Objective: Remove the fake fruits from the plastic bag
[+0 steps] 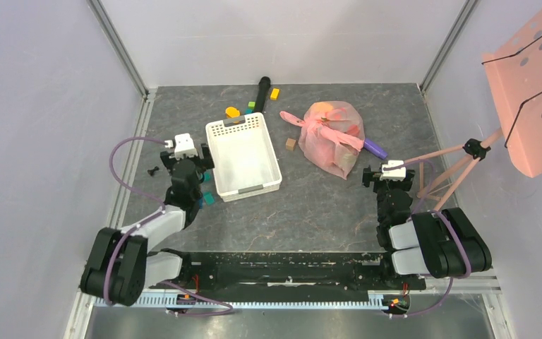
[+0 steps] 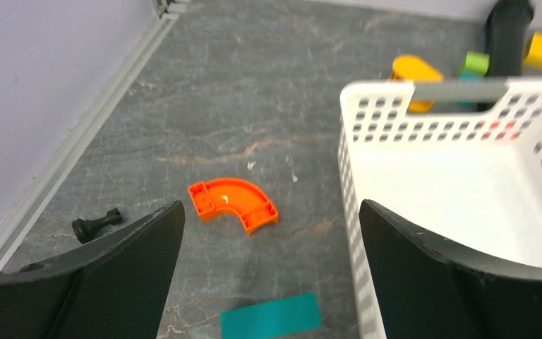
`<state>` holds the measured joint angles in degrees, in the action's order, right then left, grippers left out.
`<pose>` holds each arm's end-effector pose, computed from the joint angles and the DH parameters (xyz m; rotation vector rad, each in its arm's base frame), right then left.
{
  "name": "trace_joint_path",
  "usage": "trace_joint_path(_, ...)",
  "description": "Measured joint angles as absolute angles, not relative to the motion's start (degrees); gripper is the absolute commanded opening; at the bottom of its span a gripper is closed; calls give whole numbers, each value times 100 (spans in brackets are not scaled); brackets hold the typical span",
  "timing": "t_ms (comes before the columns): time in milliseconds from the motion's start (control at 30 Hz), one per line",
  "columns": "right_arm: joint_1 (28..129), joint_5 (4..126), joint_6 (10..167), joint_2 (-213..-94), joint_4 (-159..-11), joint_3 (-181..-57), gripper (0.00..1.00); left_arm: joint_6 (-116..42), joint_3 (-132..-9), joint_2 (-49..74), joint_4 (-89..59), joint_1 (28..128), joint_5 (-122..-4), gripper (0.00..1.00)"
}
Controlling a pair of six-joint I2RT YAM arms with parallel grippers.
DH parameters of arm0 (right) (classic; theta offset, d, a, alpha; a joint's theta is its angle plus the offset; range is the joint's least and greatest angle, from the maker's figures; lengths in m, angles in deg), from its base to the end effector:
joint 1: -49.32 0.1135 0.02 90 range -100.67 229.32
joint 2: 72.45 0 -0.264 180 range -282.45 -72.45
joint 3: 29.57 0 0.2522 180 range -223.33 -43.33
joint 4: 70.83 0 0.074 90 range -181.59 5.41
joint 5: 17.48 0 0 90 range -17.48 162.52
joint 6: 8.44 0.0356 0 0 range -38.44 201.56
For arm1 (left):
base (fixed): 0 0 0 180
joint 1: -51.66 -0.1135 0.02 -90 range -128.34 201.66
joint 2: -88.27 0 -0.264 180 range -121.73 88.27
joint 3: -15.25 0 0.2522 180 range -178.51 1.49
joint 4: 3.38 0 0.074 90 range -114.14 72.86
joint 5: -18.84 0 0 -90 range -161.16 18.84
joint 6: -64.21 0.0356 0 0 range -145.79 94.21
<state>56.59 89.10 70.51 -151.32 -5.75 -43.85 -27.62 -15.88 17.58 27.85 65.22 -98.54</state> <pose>0.1852 0.0134 0.1457 -0.0219 1.5691 -0.2777 0.2290 -0.0384 0.1867 -0.1788 1.6948 0.2096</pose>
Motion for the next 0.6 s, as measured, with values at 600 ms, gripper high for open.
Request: trace_joint_path(600, 5659, 8910, 7051, -15132, -572, -4385, 98, -4954, -4759, 3454, -2994, 6708, -10424, 100)
